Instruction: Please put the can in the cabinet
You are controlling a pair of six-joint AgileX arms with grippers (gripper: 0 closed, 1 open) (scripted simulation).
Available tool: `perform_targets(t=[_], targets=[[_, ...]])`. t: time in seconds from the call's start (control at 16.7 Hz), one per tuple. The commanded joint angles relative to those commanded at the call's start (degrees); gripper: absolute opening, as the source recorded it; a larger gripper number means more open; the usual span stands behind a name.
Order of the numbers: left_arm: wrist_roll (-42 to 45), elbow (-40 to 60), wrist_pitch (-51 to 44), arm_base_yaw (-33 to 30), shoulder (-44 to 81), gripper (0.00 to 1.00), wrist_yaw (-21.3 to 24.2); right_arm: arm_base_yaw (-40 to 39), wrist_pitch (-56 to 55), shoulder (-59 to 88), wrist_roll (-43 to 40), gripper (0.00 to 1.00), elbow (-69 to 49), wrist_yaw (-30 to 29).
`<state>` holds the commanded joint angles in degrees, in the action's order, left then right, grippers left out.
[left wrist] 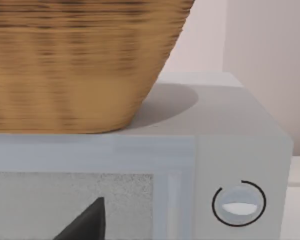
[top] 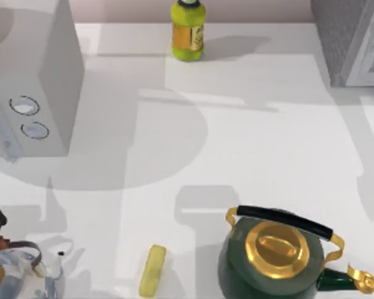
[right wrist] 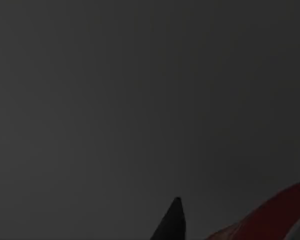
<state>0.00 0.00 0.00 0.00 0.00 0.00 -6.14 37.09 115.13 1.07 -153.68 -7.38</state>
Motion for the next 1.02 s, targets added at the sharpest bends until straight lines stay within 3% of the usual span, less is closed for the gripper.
perform_targets(t=[0.42,1.02], targets=[[0.0,0.0,0.0,0.0,0.0,1.0,0.0,0.6,2.0,4.5,0.0,0.0,-4.6,0.4],[0.0,0.0,0.0,0.0,0.0,1.0,0.0,0.6,2.0,4.5,0.0,0.75,-4.6,0.4]])
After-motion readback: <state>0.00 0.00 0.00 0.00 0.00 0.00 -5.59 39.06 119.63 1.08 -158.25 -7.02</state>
